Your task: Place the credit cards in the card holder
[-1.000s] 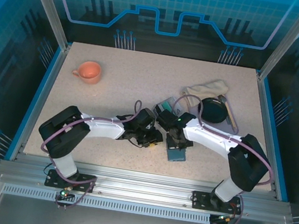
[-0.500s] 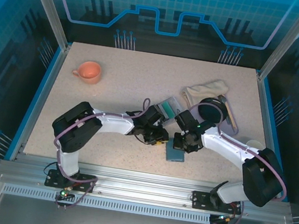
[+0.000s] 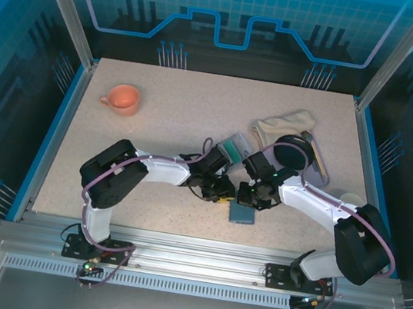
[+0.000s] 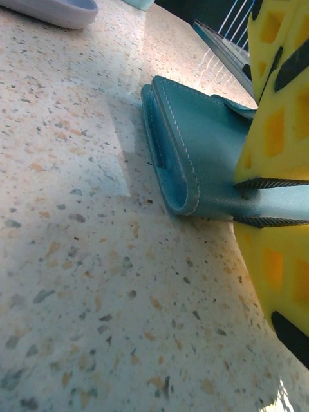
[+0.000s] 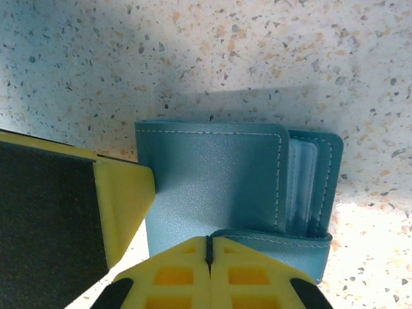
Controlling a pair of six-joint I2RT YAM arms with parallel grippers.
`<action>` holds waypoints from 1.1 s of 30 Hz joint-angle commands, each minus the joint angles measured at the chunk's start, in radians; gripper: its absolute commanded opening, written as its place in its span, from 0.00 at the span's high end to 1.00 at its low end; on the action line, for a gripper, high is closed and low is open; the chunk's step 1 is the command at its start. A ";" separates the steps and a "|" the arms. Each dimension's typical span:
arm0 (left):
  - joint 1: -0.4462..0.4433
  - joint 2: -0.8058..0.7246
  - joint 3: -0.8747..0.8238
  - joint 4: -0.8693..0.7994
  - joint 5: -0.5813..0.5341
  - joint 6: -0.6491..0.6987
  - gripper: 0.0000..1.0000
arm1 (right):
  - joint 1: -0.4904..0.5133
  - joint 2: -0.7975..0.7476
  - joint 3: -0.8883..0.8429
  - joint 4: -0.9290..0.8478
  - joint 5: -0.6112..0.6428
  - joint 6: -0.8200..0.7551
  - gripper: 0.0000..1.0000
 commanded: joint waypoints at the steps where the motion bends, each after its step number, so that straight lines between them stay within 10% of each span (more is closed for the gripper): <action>1: -0.016 0.021 0.016 -0.025 0.031 0.018 0.79 | -0.011 0.020 -0.020 0.043 -0.039 0.017 1.00; 29: -0.015 0.007 0.008 -0.007 0.019 0.009 0.79 | -0.052 0.013 -0.221 0.162 -0.042 0.066 1.00; 33: -0.014 -0.079 -0.017 -0.035 -0.069 0.035 0.74 | -0.058 -0.107 -0.102 0.110 -0.048 -0.009 0.72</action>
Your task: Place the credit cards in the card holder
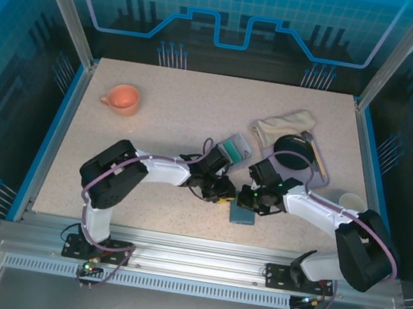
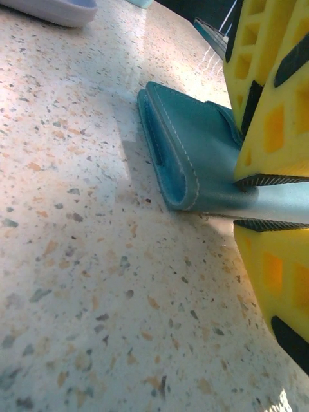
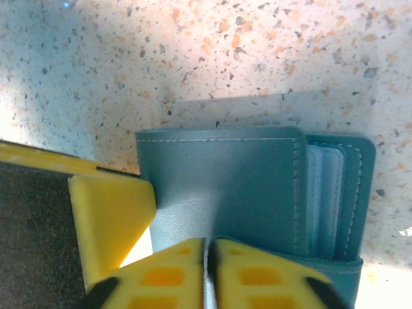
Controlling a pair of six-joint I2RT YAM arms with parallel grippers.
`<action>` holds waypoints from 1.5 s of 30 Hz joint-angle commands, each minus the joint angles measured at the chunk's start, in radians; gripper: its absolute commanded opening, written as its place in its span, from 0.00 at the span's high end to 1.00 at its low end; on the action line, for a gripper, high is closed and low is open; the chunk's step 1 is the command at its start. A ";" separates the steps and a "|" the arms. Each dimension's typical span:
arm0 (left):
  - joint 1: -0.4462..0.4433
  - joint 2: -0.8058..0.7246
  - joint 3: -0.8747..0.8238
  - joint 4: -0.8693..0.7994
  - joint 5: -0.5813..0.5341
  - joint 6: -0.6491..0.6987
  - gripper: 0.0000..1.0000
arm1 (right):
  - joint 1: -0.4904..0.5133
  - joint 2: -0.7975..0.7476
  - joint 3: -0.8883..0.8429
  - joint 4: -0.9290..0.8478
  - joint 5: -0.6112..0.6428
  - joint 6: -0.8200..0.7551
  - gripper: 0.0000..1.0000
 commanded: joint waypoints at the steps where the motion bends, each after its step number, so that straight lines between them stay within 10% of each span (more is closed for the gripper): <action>1: -0.009 -0.103 -0.015 -0.055 -0.087 0.052 0.73 | -0.022 -0.090 0.078 -0.091 0.042 -0.065 0.61; 5: 0.004 -0.236 -0.005 -0.186 -0.263 0.140 0.66 | -0.053 -0.246 0.188 -0.176 0.267 -0.133 0.29; 9: 0.044 -0.383 -0.051 -0.294 -0.505 0.222 0.55 | -0.091 -0.290 0.158 -0.164 0.706 -0.271 0.21; 12: 0.120 -0.519 -0.120 -0.330 -0.709 0.317 0.27 | -0.131 -0.282 -0.003 0.156 0.898 -0.556 0.18; 15: 0.235 -0.630 -0.176 -0.351 -0.867 0.438 0.03 | -0.217 -0.235 -0.119 0.410 0.822 -0.690 0.15; 23: 0.463 -0.723 -0.332 -0.140 -1.073 0.740 0.01 | -0.397 -0.070 -0.215 0.842 0.503 -0.758 0.14; 30: 0.538 -0.668 -0.451 0.200 -0.990 0.928 0.01 | -0.498 0.042 -0.158 0.931 0.349 -0.756 0.16; 34: 0.603 -0.606 -0.560 0.473 -0.894 0.972 0.01 | -0.500 0.145 -0.285 1.277 0.251 -0.787 0.15; 45: 0.783 -0.406 -0.671 0.886 -0.603 0.994 0.01 | -0.511 0.133 -0.255 1.191 0.212 -0.786 0.00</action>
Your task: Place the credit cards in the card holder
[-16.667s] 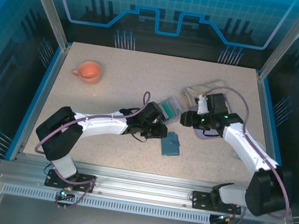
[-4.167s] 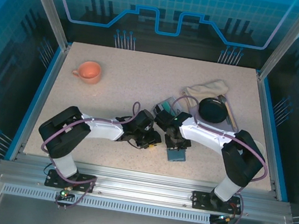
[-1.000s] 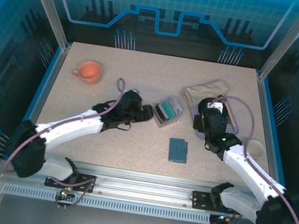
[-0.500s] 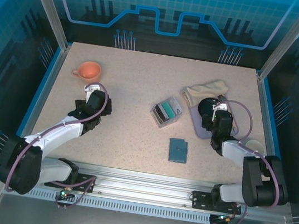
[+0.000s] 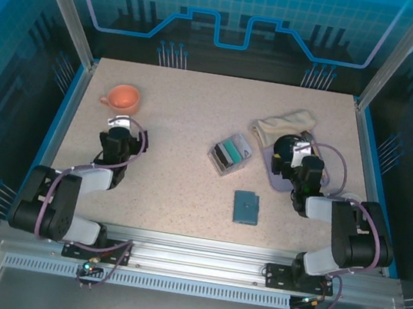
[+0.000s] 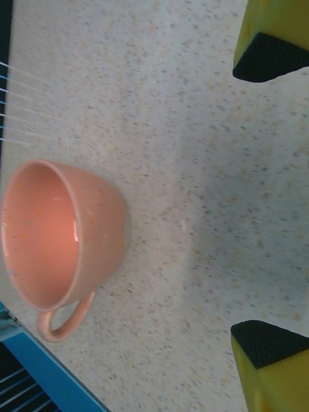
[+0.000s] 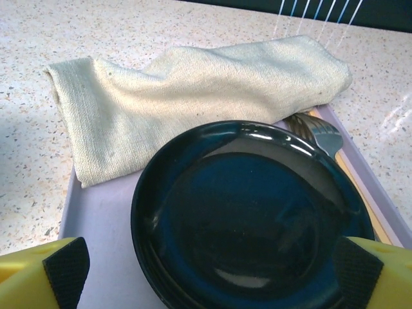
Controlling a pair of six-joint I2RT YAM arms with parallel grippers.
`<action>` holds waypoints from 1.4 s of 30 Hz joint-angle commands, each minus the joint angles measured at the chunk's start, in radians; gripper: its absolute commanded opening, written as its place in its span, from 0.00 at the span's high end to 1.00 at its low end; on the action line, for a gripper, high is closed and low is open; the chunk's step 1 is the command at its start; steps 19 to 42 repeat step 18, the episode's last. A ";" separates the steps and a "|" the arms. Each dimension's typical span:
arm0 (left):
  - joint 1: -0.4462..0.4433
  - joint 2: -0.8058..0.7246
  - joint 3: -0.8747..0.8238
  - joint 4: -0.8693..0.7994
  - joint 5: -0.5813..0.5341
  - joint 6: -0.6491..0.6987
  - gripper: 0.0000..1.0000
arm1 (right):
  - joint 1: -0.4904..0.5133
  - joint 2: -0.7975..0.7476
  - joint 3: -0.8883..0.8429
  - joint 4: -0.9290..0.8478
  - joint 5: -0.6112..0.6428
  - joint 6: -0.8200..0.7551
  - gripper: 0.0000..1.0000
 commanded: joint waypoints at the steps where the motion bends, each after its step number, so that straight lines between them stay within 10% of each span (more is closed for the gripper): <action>1: 0.038 0.118 -0.039 0.267 0.115 0.024 0.01 | -0.008 0.006 0.018 0.044 -0.020 0.002 0.00; 42: 0.027 0.100 -0.013 0.184 0.127 0.033 0.01 | -0.026 0.008 0.028 0.024 -0.073 0.001 0.00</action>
